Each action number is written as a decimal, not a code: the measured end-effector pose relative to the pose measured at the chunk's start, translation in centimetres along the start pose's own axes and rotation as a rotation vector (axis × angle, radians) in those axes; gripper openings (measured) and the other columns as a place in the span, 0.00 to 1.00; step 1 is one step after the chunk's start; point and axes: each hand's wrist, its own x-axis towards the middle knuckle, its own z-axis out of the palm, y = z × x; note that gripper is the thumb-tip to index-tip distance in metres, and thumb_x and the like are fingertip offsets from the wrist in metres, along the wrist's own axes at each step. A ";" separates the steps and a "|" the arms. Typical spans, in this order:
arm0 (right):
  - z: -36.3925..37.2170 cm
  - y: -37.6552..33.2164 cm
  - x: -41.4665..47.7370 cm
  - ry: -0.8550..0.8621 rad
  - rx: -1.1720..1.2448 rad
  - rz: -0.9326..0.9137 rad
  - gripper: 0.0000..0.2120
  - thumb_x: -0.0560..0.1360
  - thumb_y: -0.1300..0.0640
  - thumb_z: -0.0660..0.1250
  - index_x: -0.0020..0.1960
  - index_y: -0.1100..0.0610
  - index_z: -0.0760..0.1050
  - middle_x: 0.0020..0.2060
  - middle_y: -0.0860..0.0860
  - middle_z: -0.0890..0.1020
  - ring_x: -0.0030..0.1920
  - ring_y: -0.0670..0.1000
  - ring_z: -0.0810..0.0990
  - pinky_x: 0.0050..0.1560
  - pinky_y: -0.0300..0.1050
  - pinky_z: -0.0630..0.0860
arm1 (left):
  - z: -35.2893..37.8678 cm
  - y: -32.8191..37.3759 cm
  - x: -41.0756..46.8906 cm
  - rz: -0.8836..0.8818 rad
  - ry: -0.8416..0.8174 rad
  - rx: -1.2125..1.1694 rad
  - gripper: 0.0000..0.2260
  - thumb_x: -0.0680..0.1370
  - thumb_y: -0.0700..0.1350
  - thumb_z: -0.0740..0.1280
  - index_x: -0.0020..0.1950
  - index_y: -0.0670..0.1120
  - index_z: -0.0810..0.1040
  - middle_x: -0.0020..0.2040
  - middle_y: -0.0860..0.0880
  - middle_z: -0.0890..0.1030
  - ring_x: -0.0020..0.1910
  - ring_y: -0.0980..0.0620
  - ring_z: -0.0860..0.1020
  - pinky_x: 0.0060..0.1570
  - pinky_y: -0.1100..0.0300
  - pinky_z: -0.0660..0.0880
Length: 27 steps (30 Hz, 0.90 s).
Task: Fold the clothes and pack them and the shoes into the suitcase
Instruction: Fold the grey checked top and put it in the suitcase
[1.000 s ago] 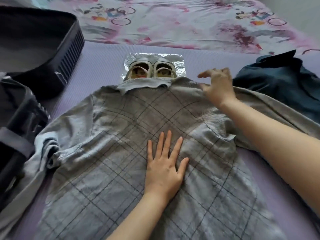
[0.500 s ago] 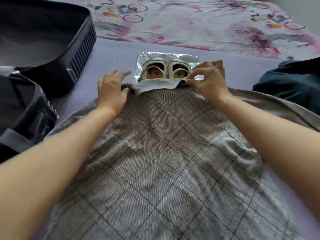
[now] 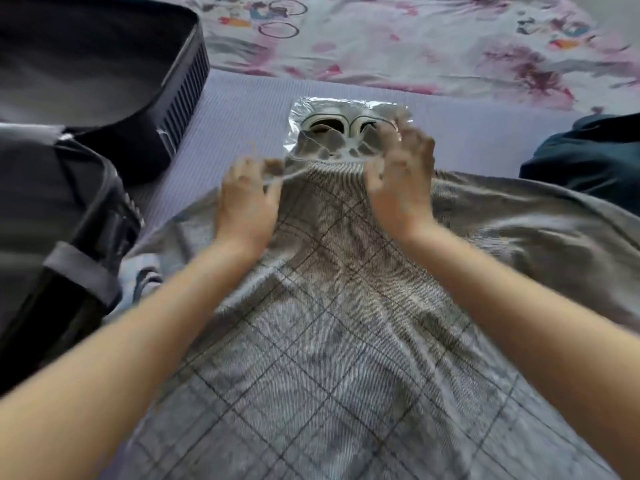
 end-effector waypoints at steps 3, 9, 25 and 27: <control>-1.0 -3.0 -9.6 -0.225 0.048 -0.131 0.22 0.79 0.55 0.61 0.72 0.54 0.65 0.75 0.49 0.59 0.74 0.49 0.53 0.75 0.46 0.48 | -2.3 0.0 -10.1 0.119 -0.082 -0.015 0.12 0.77 0.39 0.64 0.59 0.48 0.77 0.62 0.49 0.76 0.65 0.50 0.70 0.67 0.48 0.65; -4.1 -4.1 -24.3 -0.485 -0.091 -0.237 0.24 0.80 0.40 0.47 0.70 0.49 0.68 0.71 0.48 0.68 0.69 0.48 0.66 0.68 0.44 0.58 | -8.8 -2.8 -24.1 0.248 -0.098 0.102 0.14 0.79 0.55 0.55 0.61 0.54 0.73 0.63 0.53 0.76 0.67 0.50 0.68 0.67 0.55 0.59; -6.3 -7.9 -26.1 -0.836 -0.297 -0.082 0.28 0.81 0.43 0.51 0.78 0.48 0.46 0.77 0.48 0.44 0.77 0.53 0.42 0.74 0.48 0.39 | -12.7 -6.4 -27.9 0.069 -0.278 0.325 0.19 0.73 0.51 0.64 0.62 0.48 0.78 0.61 0.49 0.79 0.68 0.46 0.70 0.65 0.48 0.67; -6.7 -9.7 -27.5 -0.801 -0.243 -0.088 0.27 0.81 0.46 0.54 0.77 0.48 0.51 0.77 0.48 0.47 0.77 0.52 0.45 0.75 0.47 0.42 | -14.6 -6.1 -29.1 -0.020 -0.116 0.205 0.17 0.71 0.49 0.66 0.58 0.46 0.80 0.55 0.50 0.80 0.63 0.47 0.73 0.63 0.54 0.68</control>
